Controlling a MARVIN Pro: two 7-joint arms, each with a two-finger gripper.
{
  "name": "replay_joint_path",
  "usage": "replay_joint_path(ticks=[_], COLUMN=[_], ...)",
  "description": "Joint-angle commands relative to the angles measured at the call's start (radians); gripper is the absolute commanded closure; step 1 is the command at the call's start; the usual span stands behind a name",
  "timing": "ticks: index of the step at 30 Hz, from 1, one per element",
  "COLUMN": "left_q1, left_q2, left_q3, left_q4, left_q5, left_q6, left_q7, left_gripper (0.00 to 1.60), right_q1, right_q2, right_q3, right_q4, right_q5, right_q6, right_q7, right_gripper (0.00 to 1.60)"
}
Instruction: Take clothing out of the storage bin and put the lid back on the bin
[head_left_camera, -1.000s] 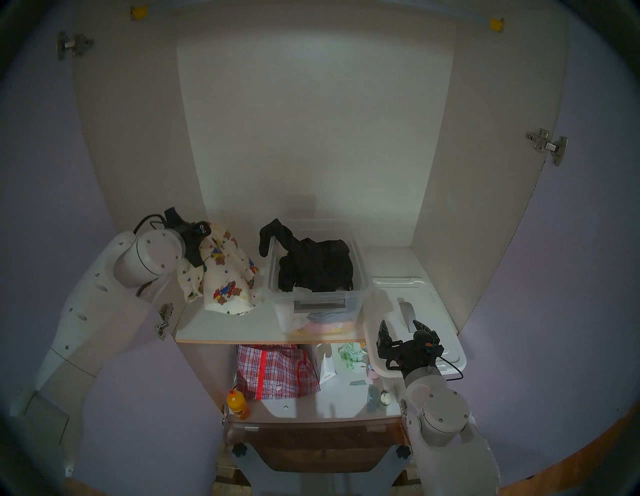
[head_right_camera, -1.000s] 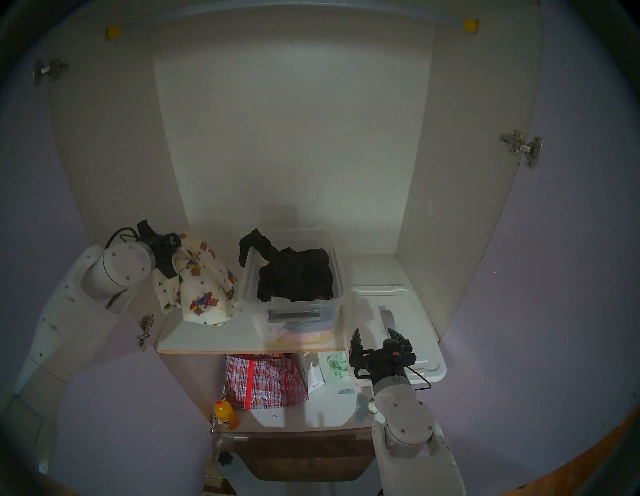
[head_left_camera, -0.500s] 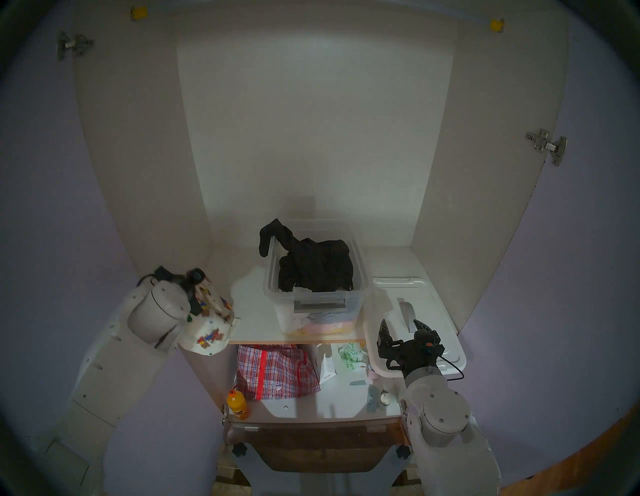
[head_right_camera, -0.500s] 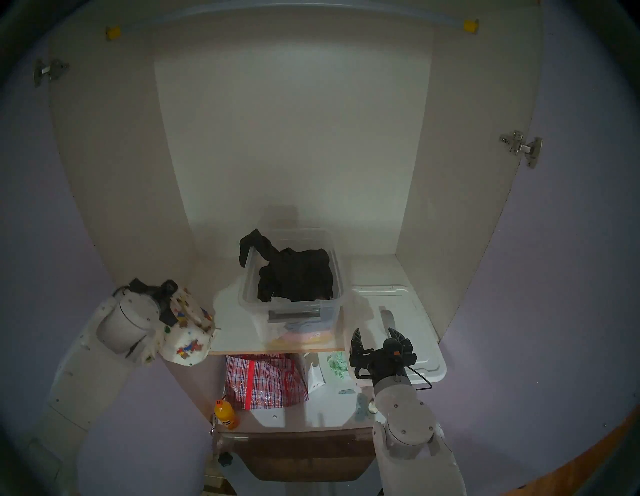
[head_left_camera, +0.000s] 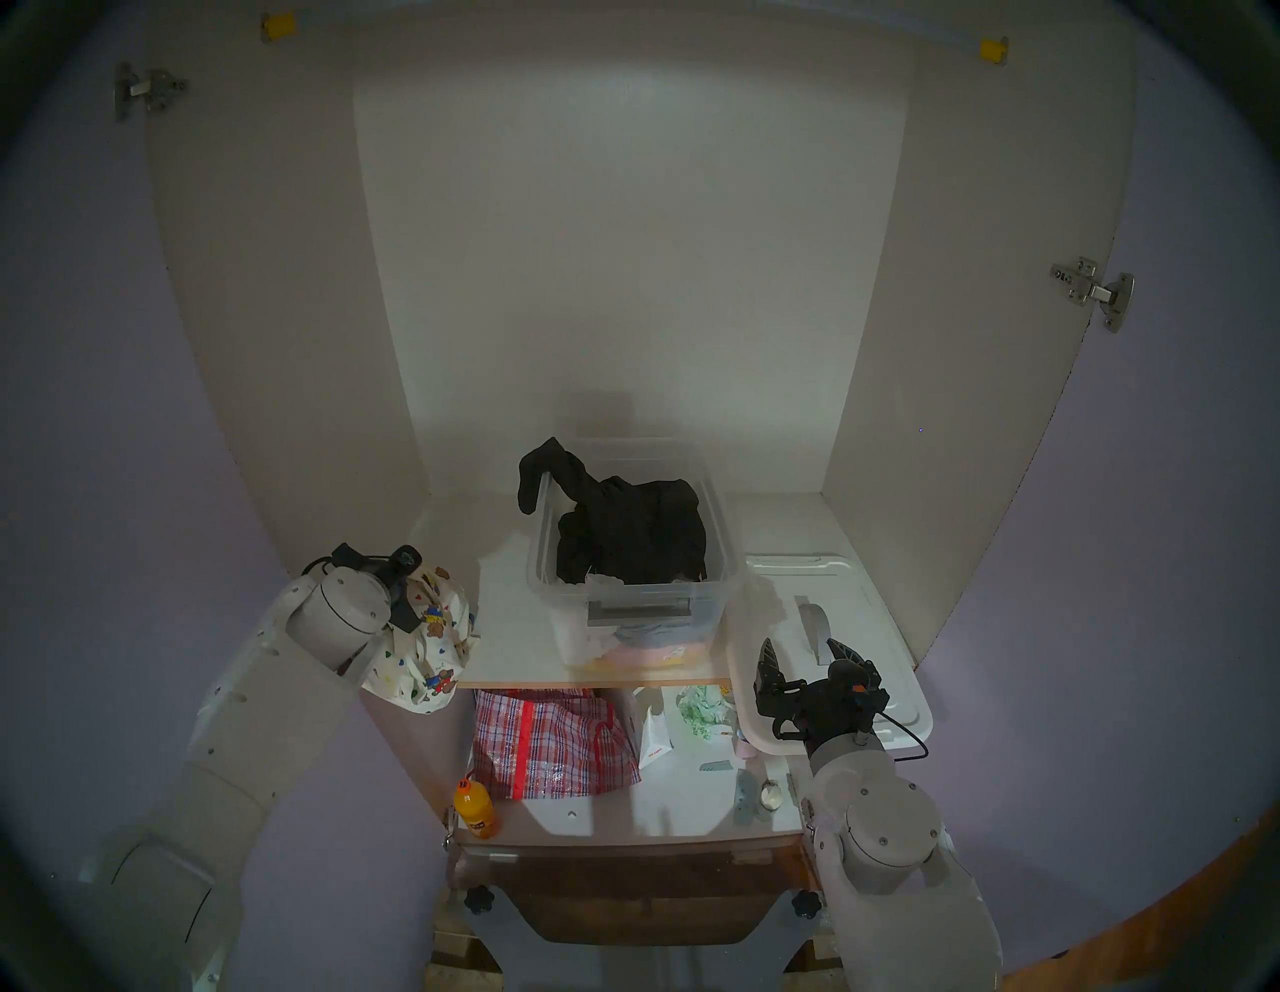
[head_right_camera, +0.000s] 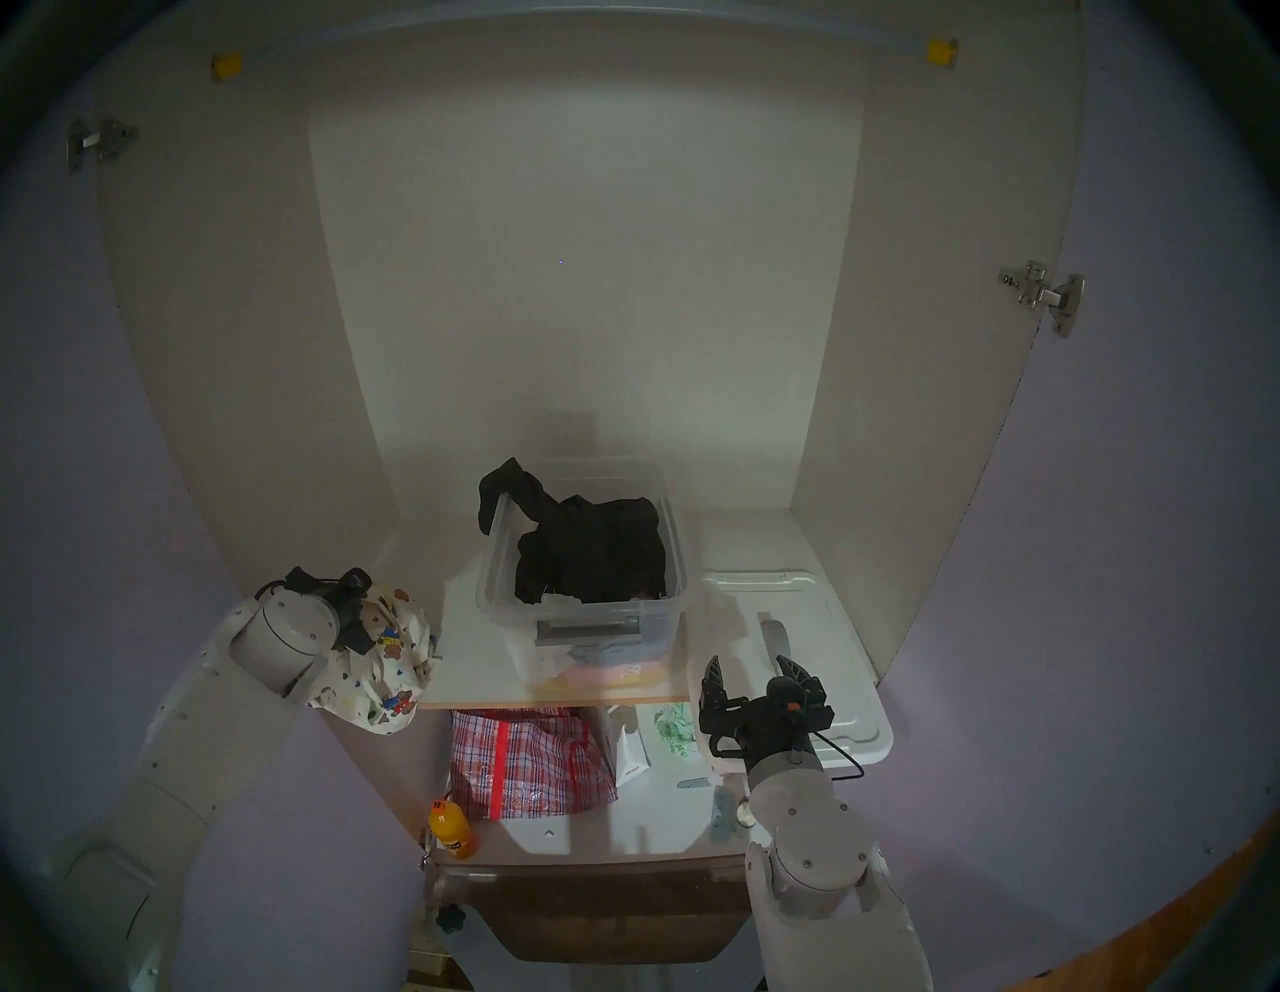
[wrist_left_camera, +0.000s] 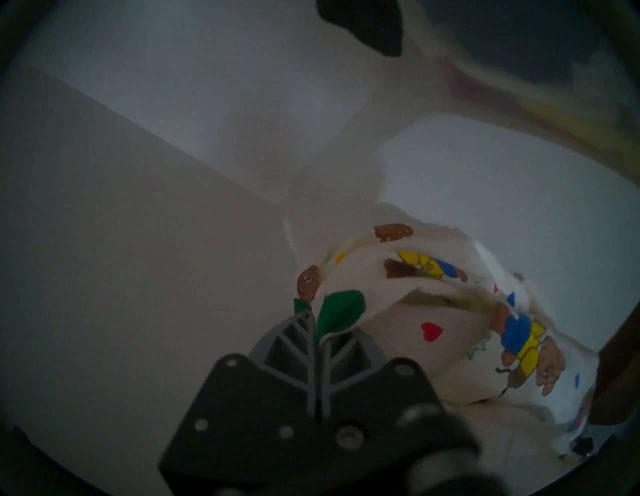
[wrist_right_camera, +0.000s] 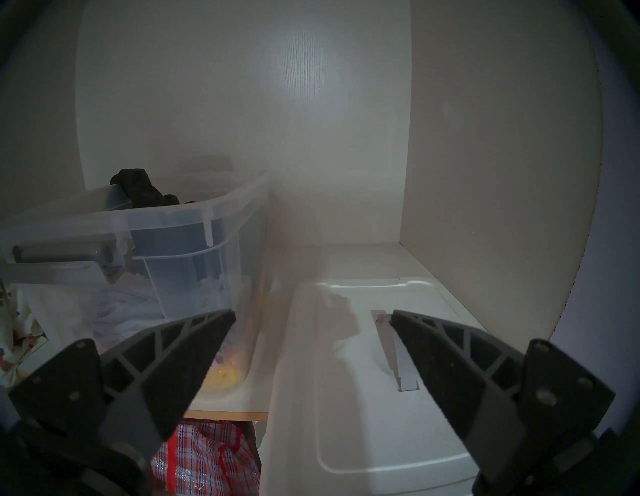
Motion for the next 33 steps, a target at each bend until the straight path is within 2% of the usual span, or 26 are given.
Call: replay_joint_path(ticks=[1,2,4,5,7,8,9,11,12,13,14,16,17,20,22,26,33], left_q1=[-0.109,-0.143,-0.165,-0.206,-0.239,-0.233,-0.269,-0.283,-0.287,-0.288,-0.277,-0.267,-0.242,-0.235,-0.235,-0.234,-0.233], left_q2=[0.007,0.006,0.001,-0.003,-0.010,-0.016,-0.018,-0.027,-0.029,-0.030,-0.029,-0.019,-0.013,-0.009,-0.009,-0.009,-0.007], left_q3=[0.001,0.018,0.026,0.048,0.068,0.065,0.096,0.109,0.124,0.133,0.132,0.148,0.140,0.138,0.137,0.138,0.139], left_q4=[-0.013,0.019,0.029,0.070,0.103,0.105,0.153,0.195,0.212,0.226,0.226,0.213,0.186,0.177,0.176,0.176,0.174], left_q5=[-0.001,0.001,0.013,0.013,0.015,0.017,0.011,0.001,0.002,-0.002,-0.018,-0.022,-0.031,-0.035,-0.036,-0.037,-0.041], left_q6=[-0.055,-0.061,-0.081,-0.101,-0.121,-0.130,-0.138,-0.155,-0.155,-0.170,-0.196,-0.193,-0.208,-0.210,-0.211,-0.212,-0.212], left_q7=[-0.045,-0.056,-0.060,-0.068,-0.084,-0.089,-0.103,-0.135,-0.142,-0.142,-0.140,-0.155,-0.146,-0.147,-0.147,-0.146,-0.145], left_gripper=[1.60,1.60,1.60,1.60,1.60,1.60,1.60,1.60,1.32,0.03,0.00,0.00,0.00,0.00,0.00,0.00,0.00], right_q1=[0.009,0.009,0.009,0.009,0.008,0.008,0.008,0.007,0.007,0.007,0.007,0.007,0.007,0.006,0.017,0.034,0.077], right_q2=[-0.001,-0.001,-0.001,-0.001,-0.001,-0.001,-0.001,-0.001,-0.001,-0.001,-0.001,-0.001,-0.001,-0.001,-0.014,-0.021,0.060], right_q3=[-0.001,-0.001,-0.001,-0.001,-0.001,-0.001,-0.001,-0.001,-0.001,-0.001,-0.001,-0.001,-0.001,-0.001,0.005,0.018,0.047], right_q4=[-0.025,-0.025,-0.025,-0.026,-0.027,-0.027,-0.028,-0.029,-0.029,-0.030,-0.030,-0.030,-0.030,-0.030,-0.041,-0.028,0.054], right_q5=[0.000,0.000,0.000,0.000,0.000,0.000,0.000,0.000,0.001,0.001,0.001,0.001,0.001,0.001,0.002,0.017,0.068], right_q6=[-0.006,-0.006,-0.006,-0.006,-0.006,-0.006,-0.005,-0.005,-0.004,-0.004,-0.004,-0.004,-0.004,-0.004,0.059,0.070,0.056], right_q7=[0.000,0.000,0.000,0.000,0.000,0.000,0.000,0.000,0.000,0.000,0.000,0.000,0.000,0.000,-0.016,-0.014,0.084], right_gripper=[0.00,0.00,0.00,0.00,0.00,0.00,0.00,0.00,0.00,0.00,0.00,0.00,0.00,0.00,0.00,0.00,0.00])
